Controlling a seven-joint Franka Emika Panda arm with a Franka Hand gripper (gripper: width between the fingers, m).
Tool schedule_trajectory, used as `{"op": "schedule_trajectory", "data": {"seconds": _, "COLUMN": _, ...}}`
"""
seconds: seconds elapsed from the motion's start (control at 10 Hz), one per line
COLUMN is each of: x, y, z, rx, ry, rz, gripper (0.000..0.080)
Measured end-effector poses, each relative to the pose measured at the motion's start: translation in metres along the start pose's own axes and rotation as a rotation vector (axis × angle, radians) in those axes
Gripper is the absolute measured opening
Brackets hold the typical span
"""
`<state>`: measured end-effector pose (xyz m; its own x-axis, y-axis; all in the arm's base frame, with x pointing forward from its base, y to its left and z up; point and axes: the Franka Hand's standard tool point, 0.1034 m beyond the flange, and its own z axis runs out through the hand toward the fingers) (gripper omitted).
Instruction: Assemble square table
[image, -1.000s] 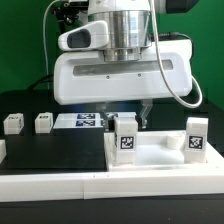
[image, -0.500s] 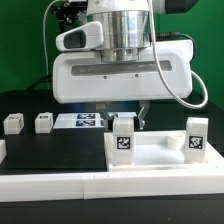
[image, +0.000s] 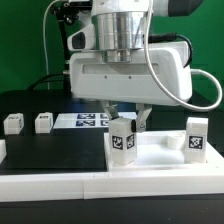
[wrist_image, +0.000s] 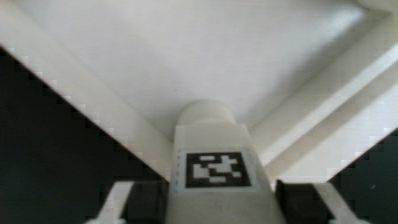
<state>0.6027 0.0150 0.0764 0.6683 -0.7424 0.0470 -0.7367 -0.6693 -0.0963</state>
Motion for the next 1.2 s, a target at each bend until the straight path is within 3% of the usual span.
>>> {"op": "schedule_trajectory", "data": {"seconds": 0.1, "x": -0.0003, "y": -0.0012, "z": 0.0002, "rx": 0.001, "ry": 0.0, "rz": 0.126, "gripper": 0.029}}
{"op": "schedule_trajectory", "data": {"seconds": 0.5, "x": 0.0009, "y": -0.0015, "z": 0.0, "rx": 0.006, "ry": -0.005, "rz": 0.179, "gripper": 0.0291}}
{"op": "schedule_trajectory", "data": {"seconds": 0.6, "x": 0.0009, "y": -0.0013, "z": 0.0002, "rx": 0.006, "ry": -0.005, "rz": 0.14, "gripper": 0.0384}}
{"op": "schedule_trajectory", "data": {"seconds": 0.7, "x": 0.002, "y": -0.0007, "z": 0.0001, "rx": 0.007, "ry": -0.004, "rz": 0.086, "gripper": 0.0384}}
{"op": "schedule_trajectory", "data": {"seconds": 0.8, "x": 0.0018, "y": -0.0008, "z": 0.0001, "rx": 0.006, "ry": -0.003, "rz": 0.035, "gripper": 0.0569}}
{"op": "schedule_trajectory", "data": {"seconds": 1.2, "x": -0.0008, "y": -0.0002, "z": 0.0005, "rx": -0.002, "ry": -0.019, "rz": -0.371, "gripper": 0.0648}}
